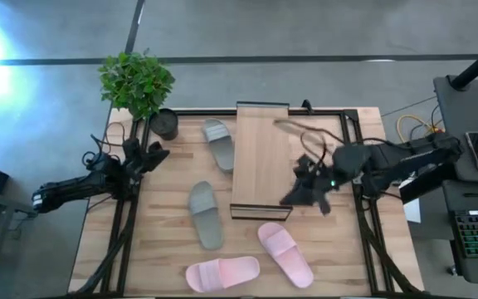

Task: Pick and place slides into the shelf
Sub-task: Put the right pink slide on the shelf

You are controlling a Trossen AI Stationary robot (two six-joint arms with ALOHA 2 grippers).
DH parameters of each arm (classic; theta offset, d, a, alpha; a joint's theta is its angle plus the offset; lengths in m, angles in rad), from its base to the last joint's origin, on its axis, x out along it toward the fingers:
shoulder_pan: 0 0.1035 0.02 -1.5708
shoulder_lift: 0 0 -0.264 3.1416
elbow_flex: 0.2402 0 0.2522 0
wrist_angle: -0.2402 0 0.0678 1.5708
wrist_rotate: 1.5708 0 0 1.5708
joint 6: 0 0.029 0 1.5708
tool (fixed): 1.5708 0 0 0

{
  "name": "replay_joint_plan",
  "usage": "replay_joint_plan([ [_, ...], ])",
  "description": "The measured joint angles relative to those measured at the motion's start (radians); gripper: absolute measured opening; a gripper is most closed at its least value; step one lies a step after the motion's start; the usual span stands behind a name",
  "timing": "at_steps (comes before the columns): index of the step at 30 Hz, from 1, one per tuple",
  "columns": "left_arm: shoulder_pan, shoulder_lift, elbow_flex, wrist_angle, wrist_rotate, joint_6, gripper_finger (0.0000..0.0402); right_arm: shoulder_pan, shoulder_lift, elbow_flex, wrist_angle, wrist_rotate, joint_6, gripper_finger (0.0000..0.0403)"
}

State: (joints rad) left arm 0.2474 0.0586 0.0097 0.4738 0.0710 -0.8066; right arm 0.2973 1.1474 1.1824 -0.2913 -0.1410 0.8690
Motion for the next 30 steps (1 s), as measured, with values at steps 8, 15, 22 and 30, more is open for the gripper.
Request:
replay_joint_plan([
  [8,0.000,0.000,-0.001,-0.003,0.057,0.000,0.0000,0.317,0.053,0.129,-0.373,0.438,0.371,0.0008],
  [15,0.000,0.000,-0.001,-0.004,0.115,0.001,0.0000,0.566,0.172,0.103,-0.388,0.763,0.754,0.0008],
  [22,0.000,0.000,-0.001,-0.005,0.124,0.000,0.0000,0.629,0.353,0.103,-0.417,0.822,1.095,0.0008],
  [30,0.000,0.000,-0.001,-0.012,0.259,0.001,0.0000,0.682,0.542,0.101,-0.366,0.846,1.396,0.0008],
])
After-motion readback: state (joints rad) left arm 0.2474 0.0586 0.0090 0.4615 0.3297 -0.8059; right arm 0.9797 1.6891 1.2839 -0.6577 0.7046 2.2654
